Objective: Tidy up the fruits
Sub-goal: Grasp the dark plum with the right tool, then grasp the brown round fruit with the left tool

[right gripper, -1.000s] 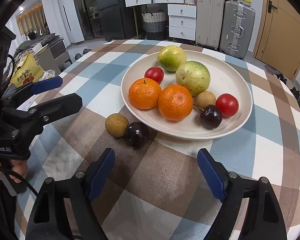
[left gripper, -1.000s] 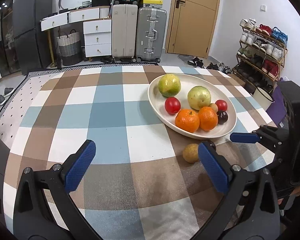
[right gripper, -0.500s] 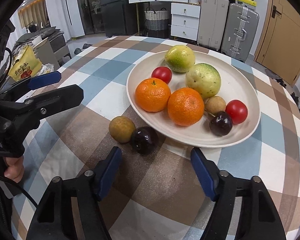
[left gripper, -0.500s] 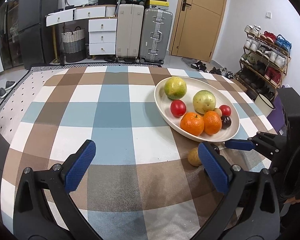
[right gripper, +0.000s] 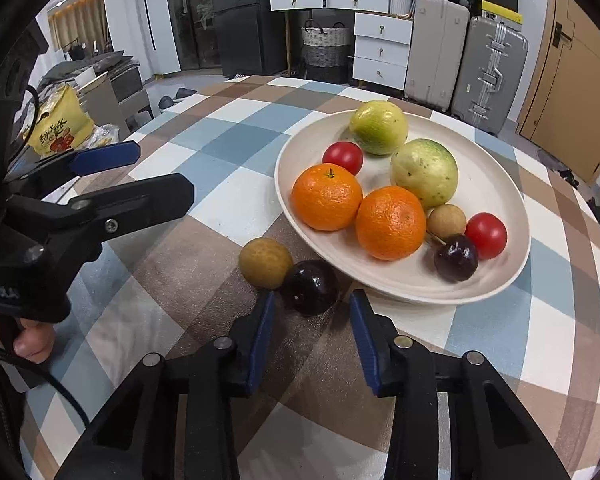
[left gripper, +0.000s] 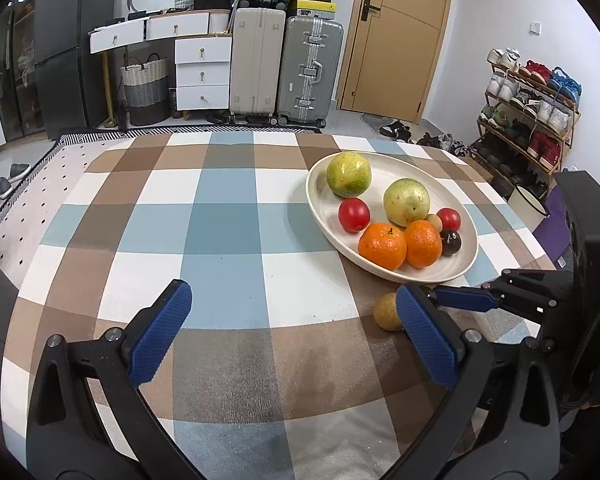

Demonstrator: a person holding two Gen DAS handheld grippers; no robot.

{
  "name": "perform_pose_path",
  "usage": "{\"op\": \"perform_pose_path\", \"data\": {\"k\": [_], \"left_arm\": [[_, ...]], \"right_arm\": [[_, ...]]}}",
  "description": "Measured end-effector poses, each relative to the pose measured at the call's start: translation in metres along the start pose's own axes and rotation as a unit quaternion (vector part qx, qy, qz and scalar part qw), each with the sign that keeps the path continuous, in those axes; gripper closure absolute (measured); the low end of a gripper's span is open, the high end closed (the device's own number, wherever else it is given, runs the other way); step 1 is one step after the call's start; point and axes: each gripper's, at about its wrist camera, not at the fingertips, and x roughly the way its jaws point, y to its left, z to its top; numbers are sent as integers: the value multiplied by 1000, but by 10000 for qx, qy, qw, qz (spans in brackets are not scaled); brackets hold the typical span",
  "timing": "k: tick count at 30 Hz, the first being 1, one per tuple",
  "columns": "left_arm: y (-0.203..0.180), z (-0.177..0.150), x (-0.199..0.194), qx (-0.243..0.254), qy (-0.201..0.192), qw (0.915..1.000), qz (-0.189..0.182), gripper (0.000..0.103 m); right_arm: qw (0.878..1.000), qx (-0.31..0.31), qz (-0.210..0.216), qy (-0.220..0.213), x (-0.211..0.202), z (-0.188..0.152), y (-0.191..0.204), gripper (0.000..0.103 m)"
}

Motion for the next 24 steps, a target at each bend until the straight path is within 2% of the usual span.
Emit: {"op": "perform_pose_path", "data": {"k": [2, 3, 6, 15, 24], "left_arm": [[0, 0, 1, 3, -2, 10000, -6, 1], [0, -1, 2, 4, 9, 10000, -10, 1], [-2, -2, 3, 43, 25, 10000, -17, 1], [-5, -4, 9, 99, 162, 9998, -71, 1], [-26, -15, 28, 314, 665, 9964, -411, 1]], "right_arm": [[10000, 5, 16, -6, 0, 1, -1, 66], [10000, -13, 18, -24, 1, 1, -1, 72], [10000, -24, 73, -46, 0, 0, -2, 77], [9998, -12, 185, -86, -10, -6, -5, 77], [9982, 276, 428, -308, -27, -15, -27, 77]]}}
